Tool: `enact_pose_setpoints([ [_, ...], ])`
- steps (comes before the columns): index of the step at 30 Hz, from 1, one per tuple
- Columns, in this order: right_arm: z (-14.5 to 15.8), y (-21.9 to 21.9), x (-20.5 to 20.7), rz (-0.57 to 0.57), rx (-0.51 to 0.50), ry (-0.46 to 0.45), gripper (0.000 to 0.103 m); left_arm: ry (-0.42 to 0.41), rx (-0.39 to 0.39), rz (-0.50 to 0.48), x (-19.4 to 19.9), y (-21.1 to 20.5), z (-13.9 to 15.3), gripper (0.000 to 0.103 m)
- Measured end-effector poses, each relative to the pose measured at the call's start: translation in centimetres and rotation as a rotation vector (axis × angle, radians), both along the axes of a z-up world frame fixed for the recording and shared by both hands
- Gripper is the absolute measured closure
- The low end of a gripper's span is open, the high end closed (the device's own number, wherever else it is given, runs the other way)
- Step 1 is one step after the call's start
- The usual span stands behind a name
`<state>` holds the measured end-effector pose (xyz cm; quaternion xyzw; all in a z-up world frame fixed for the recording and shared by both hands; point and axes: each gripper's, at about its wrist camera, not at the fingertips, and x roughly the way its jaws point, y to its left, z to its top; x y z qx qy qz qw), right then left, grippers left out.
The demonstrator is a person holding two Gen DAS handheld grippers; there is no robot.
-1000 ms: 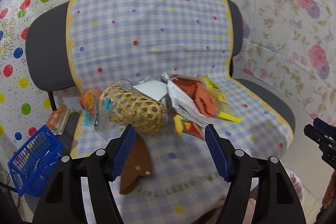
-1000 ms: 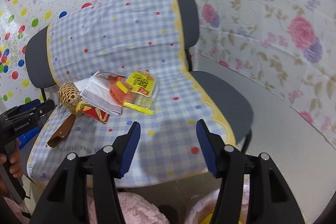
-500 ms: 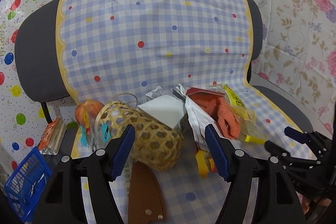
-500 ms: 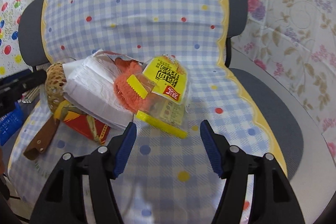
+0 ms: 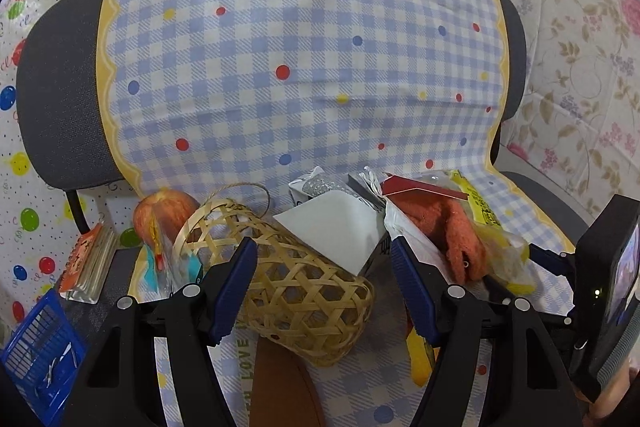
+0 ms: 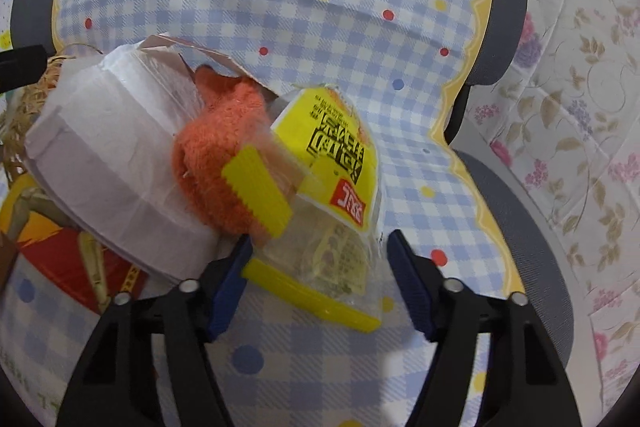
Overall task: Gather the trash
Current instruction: 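Grasp the yellow snack packet with the right tool while the left tool grasps a red card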
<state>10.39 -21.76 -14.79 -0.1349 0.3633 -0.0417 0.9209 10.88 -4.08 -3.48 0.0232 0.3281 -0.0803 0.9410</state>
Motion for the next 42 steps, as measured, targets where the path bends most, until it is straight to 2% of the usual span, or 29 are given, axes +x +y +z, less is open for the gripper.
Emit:
enact_pose_setpoints([
  [1,0.2,-0.2,-0.2,-0.003,0.005,-0.007,0.067,0.001,-0.002,0.001,-0.1,0.1,0.0,0.033],
  [2,0.4,-0.5,-0.4,-0.006,0.014,-0.014,0.072,0.000,-0.002,0.002,-0.2,0.2,0.1,0.033],
  [3,0.6,-1.0,-0.7,-0.012,0.026,-0.024,0.087,-0.001,-0.002,0.003,-0.5,0.3,0.3,0.033],
  [7,2.5,-3.4,-3.4,-0.066,0.148,-0.097,0.100,-0.009,0.000,-0.002,-1.7,0.4,0.9,0.033],
  [11,5.1,-6.5,-6.8,-0.118,0.334,-0.176,0.101,-0.015,0.005,-0.025,-2.6,-0.3,1.3,0.033],
  [14,6.7,-7.4,-8.8,-0.138,0.394,-0.226,0.101,-0.019,0.019,-0.046,-2.6,-1.6,1.6,0.033],
  [19,8.0,-7.2,-10.0,-0.156,0.400,-0.281,0.101,-0.025,0.073,-0.119,-1.0,-4.9,2.2,0.033],
  [21,7.8,-7.2,-9.7,-0.153,0.417,-0.274,0.101,-0.023,0.127,-0.153,-0.2,-6.5,2.1,0.033],
  [25,7.3,-7.6,-8.9,-0.158,0.441,-0.254,0.101,-0.033,0.282,-0.220,1.5,-9.3,1.1,0.033],
  [31,6.5,-8.1,-7.5,-0.163,0.458,-0.236,0.101,0.004,0.382,-0.302,4.3,-11.1,-0.7,0.035],
  [38,5.6,-8.7,-6.1,-0.159,0.484,-0.213,0.101,-0.004,0.507,-0.394,5.5,-13.3,-2.4,0.054],
  [39,5.6,-8.7,-5.9,-0.157,0.487,-0.209,0.101,-0.007,0.523,-0.410,5.7,-13.6,-2.6,0.060],
  [42,5.6,-8.5,-6.1,-0.151,0.492,-0.214,0.101,-0.025,0.540,-0.413,5.8,-14.0,-2.7,0.085],
])
